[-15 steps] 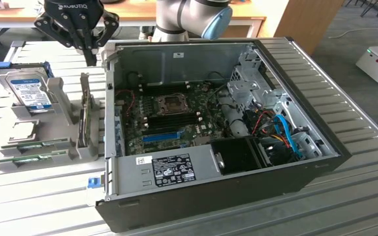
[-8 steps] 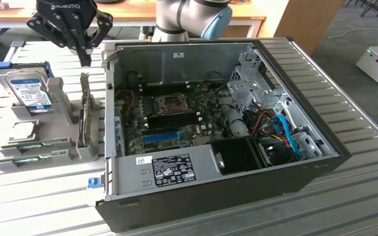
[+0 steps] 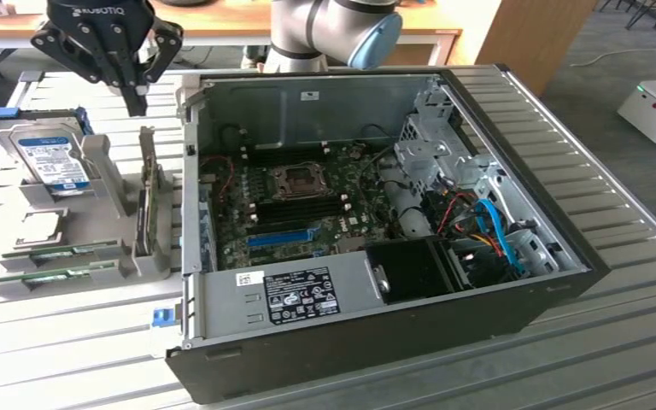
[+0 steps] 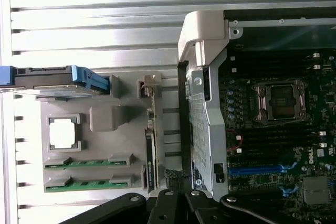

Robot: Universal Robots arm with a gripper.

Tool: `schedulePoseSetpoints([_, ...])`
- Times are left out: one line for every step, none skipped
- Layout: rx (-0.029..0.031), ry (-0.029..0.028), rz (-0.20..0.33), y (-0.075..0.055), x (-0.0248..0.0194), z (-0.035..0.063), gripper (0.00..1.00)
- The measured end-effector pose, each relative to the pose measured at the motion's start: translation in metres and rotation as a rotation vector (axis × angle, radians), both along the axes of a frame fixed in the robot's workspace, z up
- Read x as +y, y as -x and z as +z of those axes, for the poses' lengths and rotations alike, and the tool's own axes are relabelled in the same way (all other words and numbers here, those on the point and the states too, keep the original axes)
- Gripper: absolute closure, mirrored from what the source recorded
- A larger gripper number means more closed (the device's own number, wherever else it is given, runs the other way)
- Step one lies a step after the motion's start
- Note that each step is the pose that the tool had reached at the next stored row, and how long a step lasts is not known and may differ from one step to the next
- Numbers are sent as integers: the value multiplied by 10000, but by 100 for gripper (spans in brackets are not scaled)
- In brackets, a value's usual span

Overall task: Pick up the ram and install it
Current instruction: 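Reach for the ram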

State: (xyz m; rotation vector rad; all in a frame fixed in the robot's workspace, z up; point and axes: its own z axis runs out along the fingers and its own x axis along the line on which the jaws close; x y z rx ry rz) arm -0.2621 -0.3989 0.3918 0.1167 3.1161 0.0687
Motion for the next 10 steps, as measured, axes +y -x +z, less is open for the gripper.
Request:
schedulePoseSetpoints([-1,0,0,15,0,-1,89])
schedulePoseSetpoints([-1,0,0,30,0,0,89])
schedulePoseSetpoints([-1,0,0,45,0,-1,89])
schedulePoseSetpoints([-1,0,0,59,0,-1,89])
schedulePoseSetpoints([0,0,0,73,0,-1,89])
schedulePoseSetpoints([0,0,0,87,0,-1,89])
schedulePoseSetpoints([-1,0,0,103,0,-1,89])
schedulePoseSetpoints([-1,0,0,117,0,-1,89])
schedulePoseSetpoints([-1,0,-1,132,0,-1,89])
schedulePoseSetpoints([0,0,-1,146,0,-1,89])
